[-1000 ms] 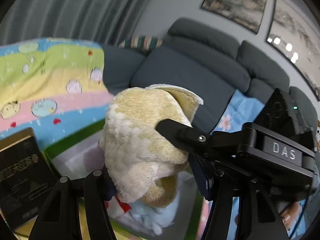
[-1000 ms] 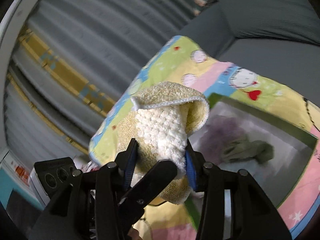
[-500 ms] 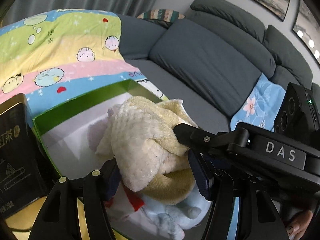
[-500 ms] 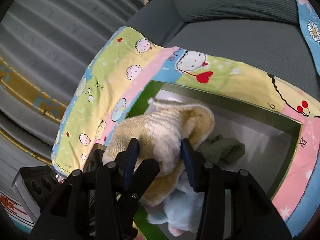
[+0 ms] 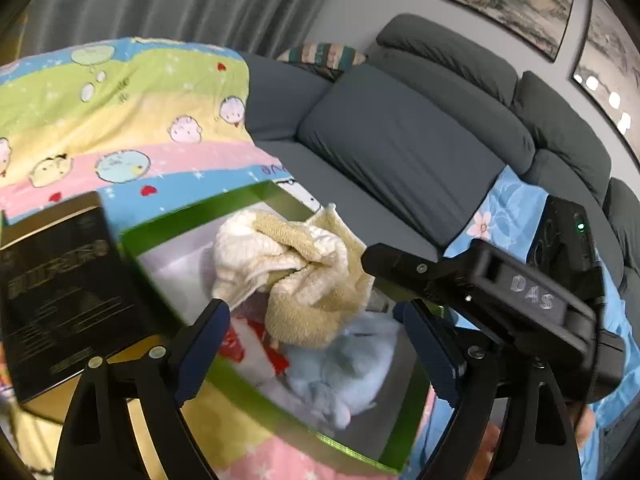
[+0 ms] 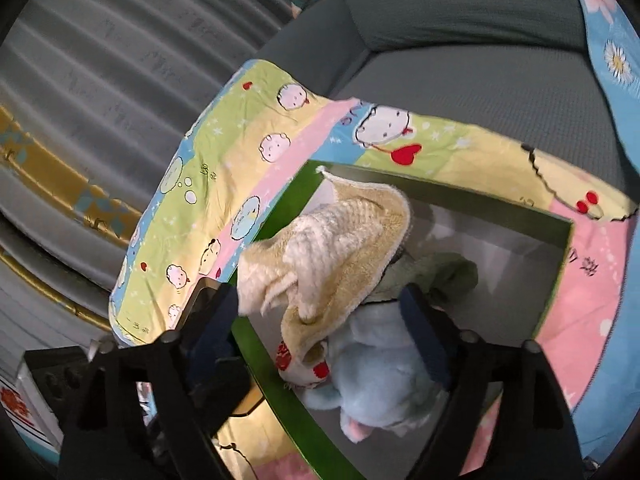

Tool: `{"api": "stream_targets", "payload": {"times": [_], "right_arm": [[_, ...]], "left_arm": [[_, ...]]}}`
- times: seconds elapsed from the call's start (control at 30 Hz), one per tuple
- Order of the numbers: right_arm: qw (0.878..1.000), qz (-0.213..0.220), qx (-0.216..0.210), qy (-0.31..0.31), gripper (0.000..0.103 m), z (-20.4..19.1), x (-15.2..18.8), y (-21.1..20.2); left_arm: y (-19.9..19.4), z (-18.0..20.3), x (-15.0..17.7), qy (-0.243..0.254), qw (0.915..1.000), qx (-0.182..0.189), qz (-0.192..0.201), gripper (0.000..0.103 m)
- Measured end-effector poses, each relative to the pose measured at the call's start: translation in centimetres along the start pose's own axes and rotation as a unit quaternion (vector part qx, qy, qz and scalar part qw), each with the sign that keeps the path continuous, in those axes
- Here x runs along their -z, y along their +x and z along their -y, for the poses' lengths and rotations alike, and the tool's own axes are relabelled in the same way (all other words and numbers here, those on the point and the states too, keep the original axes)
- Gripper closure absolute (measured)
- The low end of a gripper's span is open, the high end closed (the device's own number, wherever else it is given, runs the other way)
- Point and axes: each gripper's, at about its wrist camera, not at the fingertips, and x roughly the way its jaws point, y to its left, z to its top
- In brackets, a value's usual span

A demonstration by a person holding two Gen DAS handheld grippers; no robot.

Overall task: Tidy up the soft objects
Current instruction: 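Move the right tool back to the mauve knitted cloth on the bed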

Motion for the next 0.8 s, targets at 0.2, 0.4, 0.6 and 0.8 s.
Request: {"api": "stream_targets", "payload": {"times": [0.2,0.4,0.6,0.8], "right_arm": [[0.999,0.026,0.015,-0.042,0.016,-1.8,1.3,-1.9],[0.993,0.049,0.011,-0.109,0.010,-5.0,3.6,-3.9],[0.987,0.052,0.013,-0.151,0.006,-7.3,5.3,-4.9],[0.983,0.052,0.020,-0.174,0.006,-8.7,6.4,-5.4]], "left_arm": [[-4.5,-0.6,0.7,0.005,0.9996,-0.022,0.016,0.008],[-11.3,-2.8,2.0,-0.021,0.9972,-0.055,0.046,0.005],[-16.9,-5.3,3.9,-0.038,0.9887,-0.126,0.071,0.004],[-21.2,-8.2,7.3,-0.084,0.9756,-0.188,0.075,0.004]]}}
